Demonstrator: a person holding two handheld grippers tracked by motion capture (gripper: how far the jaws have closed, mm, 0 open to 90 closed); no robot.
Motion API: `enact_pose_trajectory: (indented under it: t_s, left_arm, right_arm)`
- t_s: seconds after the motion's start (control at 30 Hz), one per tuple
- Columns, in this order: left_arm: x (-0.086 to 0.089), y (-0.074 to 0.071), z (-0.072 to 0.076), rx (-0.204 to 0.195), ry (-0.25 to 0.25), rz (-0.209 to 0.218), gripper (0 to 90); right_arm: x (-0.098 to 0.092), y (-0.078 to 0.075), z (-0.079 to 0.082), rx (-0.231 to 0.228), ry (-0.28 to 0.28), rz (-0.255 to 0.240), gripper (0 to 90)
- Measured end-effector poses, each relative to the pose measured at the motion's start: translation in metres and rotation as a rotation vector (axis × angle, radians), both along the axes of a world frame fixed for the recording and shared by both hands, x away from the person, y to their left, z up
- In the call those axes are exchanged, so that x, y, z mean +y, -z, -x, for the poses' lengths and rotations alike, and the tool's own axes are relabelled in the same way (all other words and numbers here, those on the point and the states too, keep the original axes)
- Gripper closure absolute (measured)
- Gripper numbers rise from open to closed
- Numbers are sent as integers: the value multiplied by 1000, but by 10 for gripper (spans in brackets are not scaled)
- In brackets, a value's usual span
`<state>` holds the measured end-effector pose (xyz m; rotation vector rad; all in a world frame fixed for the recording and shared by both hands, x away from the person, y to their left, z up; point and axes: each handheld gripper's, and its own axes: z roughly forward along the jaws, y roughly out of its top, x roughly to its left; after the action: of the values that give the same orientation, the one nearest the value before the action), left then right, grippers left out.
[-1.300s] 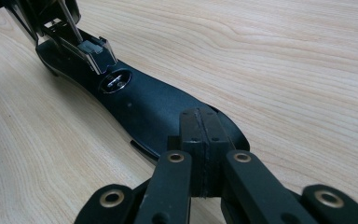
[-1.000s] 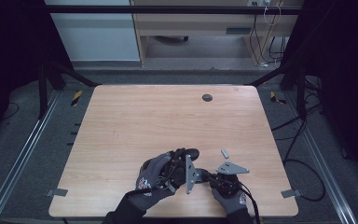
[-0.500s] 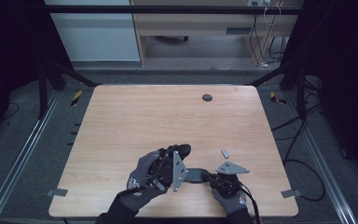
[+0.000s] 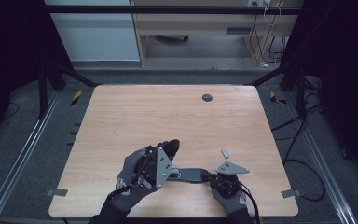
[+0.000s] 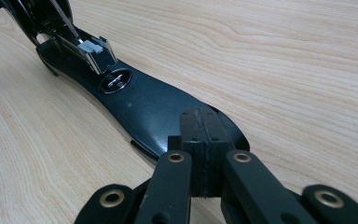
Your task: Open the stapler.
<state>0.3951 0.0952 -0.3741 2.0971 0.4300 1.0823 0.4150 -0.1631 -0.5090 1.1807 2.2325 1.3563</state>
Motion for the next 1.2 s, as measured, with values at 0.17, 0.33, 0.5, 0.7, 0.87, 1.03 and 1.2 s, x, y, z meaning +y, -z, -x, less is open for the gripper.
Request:
enact_pose_trajectory:
  t_s: [0.17,0.33,0.5,0.7,0.87,1.03,1.2]
  left_arm:
    - [9,-2,0,0,-6,32,572]
    - [16,-4,0,8,-13,62,572]
    - [24,-6,0,16,-19,94,573]
    - [34,-7,0,22,-23,134,573]
    - [41,-8,0,28,-27,160,573]
    - [46,-7,1,26,-29,179,573]
    - [49,-7,1,27,-28,189,573]
  right_arm:
    - [0,0,0,-2,-2,1,900]
    - [1,0,0,-3,-5,2,900]
    - [1,0,0,-4,-7,4,900]
    - [1,0,0,-3,-9,3,900]
    - [2,0,0,0,-10,0,900]
    - [3,0,0,-2,-11,2,900]
    - [3,0,0,-6,-11,5,900]
